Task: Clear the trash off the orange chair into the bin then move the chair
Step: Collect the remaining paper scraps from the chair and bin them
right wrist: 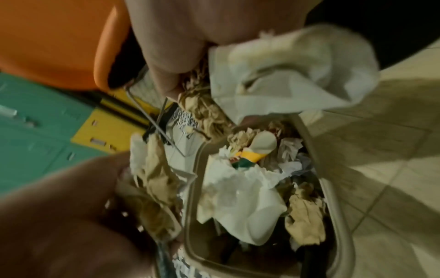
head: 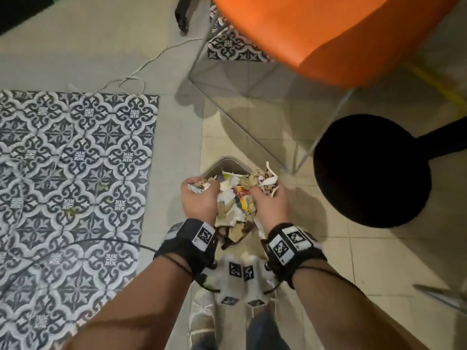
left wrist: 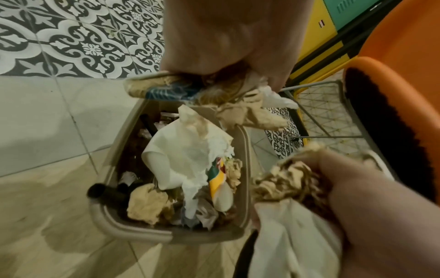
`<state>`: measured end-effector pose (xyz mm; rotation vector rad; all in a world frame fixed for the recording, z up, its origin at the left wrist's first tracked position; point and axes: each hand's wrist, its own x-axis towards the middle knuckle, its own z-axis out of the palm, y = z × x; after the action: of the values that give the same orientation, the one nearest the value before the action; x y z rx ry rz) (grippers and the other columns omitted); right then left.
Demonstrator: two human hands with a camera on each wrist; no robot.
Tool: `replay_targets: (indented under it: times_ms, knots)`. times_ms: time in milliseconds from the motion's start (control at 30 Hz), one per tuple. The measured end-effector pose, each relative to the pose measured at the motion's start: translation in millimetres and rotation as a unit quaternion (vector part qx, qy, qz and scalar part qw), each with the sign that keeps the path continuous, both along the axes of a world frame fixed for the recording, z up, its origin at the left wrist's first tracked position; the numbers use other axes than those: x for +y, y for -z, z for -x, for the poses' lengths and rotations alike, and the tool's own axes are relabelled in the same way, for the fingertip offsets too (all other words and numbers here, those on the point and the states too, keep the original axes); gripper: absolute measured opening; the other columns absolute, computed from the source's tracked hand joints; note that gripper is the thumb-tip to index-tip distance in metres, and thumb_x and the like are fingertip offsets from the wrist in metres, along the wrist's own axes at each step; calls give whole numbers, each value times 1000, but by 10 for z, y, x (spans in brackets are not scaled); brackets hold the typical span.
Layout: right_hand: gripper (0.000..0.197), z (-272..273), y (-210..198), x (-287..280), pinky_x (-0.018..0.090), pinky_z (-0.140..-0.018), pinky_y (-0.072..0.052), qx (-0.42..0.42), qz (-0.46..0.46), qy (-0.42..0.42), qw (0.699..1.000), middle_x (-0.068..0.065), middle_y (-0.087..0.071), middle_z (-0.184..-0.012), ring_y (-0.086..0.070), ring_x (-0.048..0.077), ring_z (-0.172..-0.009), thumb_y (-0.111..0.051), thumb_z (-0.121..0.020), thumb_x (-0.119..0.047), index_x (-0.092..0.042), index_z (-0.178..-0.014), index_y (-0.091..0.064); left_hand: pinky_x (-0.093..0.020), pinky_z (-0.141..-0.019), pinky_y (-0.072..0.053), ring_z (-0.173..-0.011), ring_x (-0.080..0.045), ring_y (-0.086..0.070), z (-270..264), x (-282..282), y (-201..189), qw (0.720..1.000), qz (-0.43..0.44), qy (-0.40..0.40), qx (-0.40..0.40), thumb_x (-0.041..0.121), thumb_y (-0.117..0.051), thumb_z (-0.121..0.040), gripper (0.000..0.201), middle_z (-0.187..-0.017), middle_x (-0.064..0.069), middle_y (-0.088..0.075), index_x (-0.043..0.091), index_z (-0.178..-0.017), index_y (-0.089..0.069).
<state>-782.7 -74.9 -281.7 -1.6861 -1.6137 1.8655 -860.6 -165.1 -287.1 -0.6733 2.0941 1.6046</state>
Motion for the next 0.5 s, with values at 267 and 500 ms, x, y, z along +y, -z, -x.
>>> replay_targets:
  times_ms: [267, 500]
  knots:
    - [59, 488, 779, 5, 26, -100, -29, -60, -109, -249, 961, 7, -33, -147, -39, 23, -131, -61, -87, -37, -27, -140, -37, -41, -104, -40, -117, -23, -51, 87, 79, 821, 992, 58, 108, 10, 57, -71, -67, 71, -125, -6, -55, 24, -122, -41]
    - [57, 522, 1106, 41, 50, -114, -20, -123, -78, -342, 928, 1, -27, -151, -30, 24, -138, -43, -88, -56, -47, -142, -24, -41, -111, -25, -130, -26, -34, 16, 21, 933, 987, 65, 144, -18, 53, -45, -75, 68, -137, -8, -43, 20, -134, -41]
